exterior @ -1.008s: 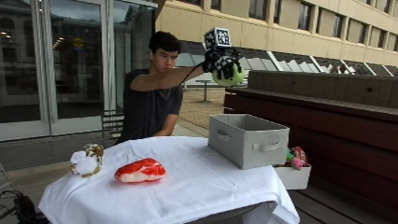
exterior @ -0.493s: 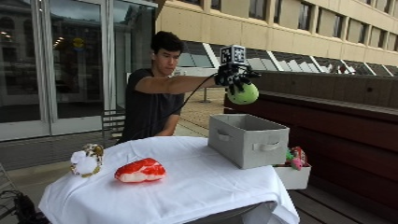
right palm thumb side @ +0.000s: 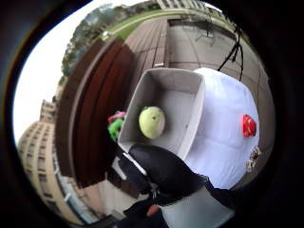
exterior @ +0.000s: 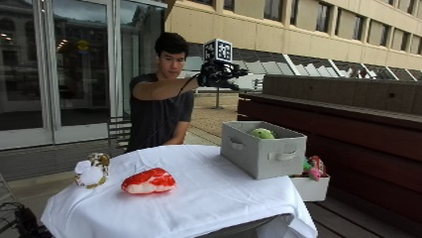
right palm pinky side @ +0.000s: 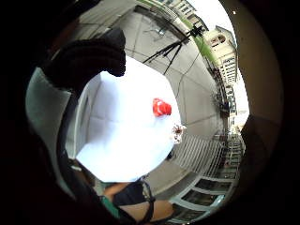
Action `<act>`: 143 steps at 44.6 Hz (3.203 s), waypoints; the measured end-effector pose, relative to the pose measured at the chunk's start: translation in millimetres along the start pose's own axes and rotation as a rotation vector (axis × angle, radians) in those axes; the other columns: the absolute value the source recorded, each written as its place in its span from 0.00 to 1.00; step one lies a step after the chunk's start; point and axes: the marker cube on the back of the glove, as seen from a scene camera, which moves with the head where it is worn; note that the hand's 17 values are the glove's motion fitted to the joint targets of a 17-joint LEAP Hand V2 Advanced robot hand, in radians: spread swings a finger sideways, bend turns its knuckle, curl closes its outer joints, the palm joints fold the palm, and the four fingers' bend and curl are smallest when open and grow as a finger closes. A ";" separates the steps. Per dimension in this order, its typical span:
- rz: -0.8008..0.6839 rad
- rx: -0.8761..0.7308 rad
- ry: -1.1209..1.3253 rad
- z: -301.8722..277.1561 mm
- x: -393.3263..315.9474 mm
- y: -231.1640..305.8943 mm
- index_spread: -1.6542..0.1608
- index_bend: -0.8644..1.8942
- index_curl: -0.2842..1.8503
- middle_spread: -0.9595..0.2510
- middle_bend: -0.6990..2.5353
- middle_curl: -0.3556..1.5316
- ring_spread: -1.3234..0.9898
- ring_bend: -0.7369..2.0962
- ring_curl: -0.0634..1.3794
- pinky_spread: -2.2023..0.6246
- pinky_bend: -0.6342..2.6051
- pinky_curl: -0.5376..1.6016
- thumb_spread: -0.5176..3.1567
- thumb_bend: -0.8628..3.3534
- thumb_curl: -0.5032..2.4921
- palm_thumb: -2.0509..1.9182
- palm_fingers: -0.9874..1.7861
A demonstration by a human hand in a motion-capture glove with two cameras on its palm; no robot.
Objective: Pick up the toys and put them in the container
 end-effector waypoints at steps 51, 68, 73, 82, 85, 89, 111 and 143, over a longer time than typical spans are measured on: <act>0.342 -0.334 -0.104 294.0 333.5 -1.8 0.75 0.33 0.18 0.80 0.25 0.35 0.58 0.34 0.23 0.80 0.60 0.42 0.37 0.19 0.25 0.50 0.24; 0.343 -0.448 -0.163 348.1 324.7 14.4 0.75 0.33 0.16 0.80 0.25 0.32 0.58 0.40 0.28 0.77 0.64 0.44 0.41 0.22 0.27 0.57 0.31; 0.357 -0.414 -0.189 345.3 325.5 19.5 0.74 0.37 0.17 0.78 0.27 0.32 0.55 0.51 0.32 0.72 0.62 0.42 0.44 0.25 0.28 0.63 0.45; 0.399 -0.271 -0.072 325.1 313.9 23.5 0.75 0.43 0.21 0.67 0.41 0.40 0.45 0.57 0.35 0.65 0.50 0.37 0.40 0.30 0.34 0.73 0.75; 0.413 -0.286 -0.056 320.3 310.6 23.0 0.75 0.45 0.23 0.65 0.46 0.43 0.44 0.59 0.37 0.64 0.45 0.36 0.39 0.32 0.35 0.76 0.82; 0.423 -0.345 -0.075 304.8 306.2 18.2 0.77 0.49 0.26 0.63 0.49 0.45 0.43 0.61 0.37 0.62 0.43 0.36 0.38 0.34 0.37 0.78 0.84; 0.367 -0.013 -0.011 60.9 237.5 -41.0 0.75 0.47 0.30 0.52 0.47 0.46 0.39 0.64 0.39 0.61 0.47 0.42 0.28 0.26 0.41 0.68 0.75; -0.022 0.110 -0.074 -34.8 -104.8 -55.6 0.71 0.42 0.35 0.47 0.45 0.50 0.39 0.64 0.39 0.61 0.47 0.44 0.27 0.24 0.47 0.69 0.76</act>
